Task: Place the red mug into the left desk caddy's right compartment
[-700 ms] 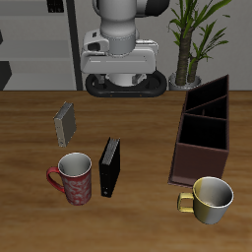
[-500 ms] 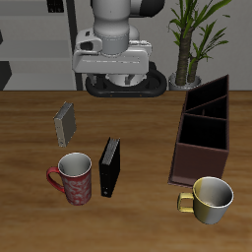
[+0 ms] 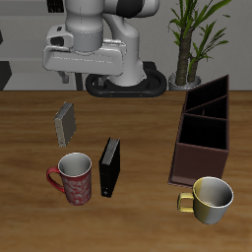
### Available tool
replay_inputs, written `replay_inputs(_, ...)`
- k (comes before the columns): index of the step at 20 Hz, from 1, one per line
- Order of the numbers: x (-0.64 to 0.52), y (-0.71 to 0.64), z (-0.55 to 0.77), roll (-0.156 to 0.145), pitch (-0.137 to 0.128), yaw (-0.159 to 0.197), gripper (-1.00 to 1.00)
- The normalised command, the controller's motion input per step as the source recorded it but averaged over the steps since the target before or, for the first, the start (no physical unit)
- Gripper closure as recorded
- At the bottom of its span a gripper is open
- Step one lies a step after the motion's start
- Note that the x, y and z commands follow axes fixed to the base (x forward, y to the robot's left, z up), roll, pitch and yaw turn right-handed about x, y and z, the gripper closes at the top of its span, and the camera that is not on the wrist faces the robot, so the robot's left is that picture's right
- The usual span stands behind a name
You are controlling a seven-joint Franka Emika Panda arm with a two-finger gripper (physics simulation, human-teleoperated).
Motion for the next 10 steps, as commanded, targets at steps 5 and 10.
replay_inputs(5, 0.27, -0.45, 0.10, -0.055, -0.006, -0.007, -1.00)
replay_inputs(10, 0.18, -0.20, 0.02, -0.049, -0.009, -0.017, -1.00)
